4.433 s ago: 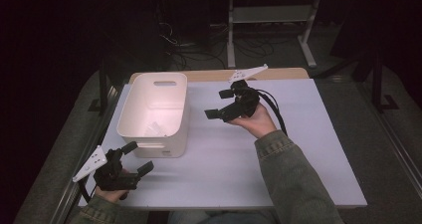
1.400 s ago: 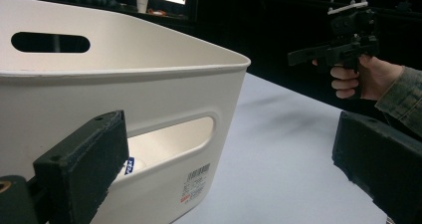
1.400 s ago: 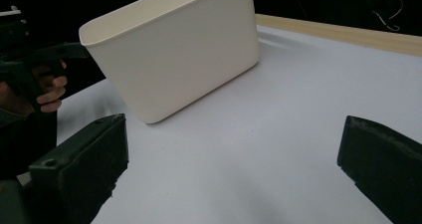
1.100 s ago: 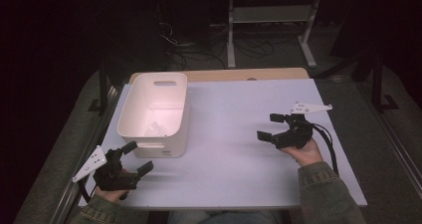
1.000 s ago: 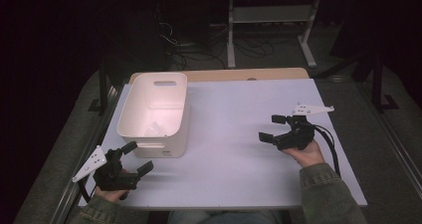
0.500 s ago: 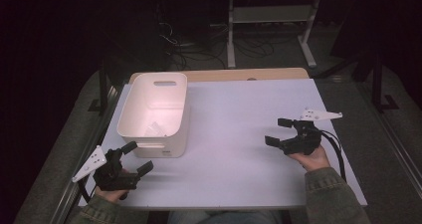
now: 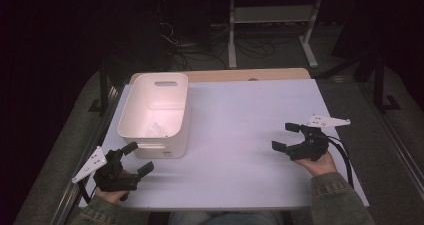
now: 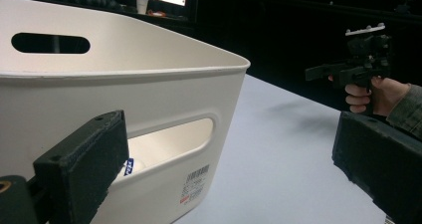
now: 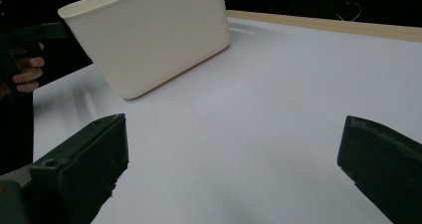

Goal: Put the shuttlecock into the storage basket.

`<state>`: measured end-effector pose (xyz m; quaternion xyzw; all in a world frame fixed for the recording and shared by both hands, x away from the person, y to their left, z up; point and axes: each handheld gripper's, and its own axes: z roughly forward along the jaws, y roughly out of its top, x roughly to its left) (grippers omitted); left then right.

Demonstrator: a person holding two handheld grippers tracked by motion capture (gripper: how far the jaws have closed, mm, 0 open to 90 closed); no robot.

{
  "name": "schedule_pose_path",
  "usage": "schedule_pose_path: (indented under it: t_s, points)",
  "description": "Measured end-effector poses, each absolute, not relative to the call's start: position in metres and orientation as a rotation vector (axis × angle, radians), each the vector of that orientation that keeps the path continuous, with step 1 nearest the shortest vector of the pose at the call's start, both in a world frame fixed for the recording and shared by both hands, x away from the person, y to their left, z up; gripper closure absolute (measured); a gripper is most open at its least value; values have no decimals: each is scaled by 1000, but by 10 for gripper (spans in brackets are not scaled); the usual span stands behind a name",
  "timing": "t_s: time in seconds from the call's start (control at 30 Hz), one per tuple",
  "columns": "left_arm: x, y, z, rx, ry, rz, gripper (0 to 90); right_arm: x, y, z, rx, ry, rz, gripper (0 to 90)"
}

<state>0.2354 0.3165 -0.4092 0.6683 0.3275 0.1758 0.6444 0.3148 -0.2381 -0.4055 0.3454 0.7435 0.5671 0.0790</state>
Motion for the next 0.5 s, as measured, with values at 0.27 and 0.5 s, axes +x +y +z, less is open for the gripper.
schedule_pose_path:
  t_s: [0.27,0.5]
  points:
    - [236,317,-409,1522,746,401,8,311,-244,-409,1044,2217,1684,0]
    - [236,316,-409,1521,746,396,8,308,-249,-412,1055,2203,1686,0]
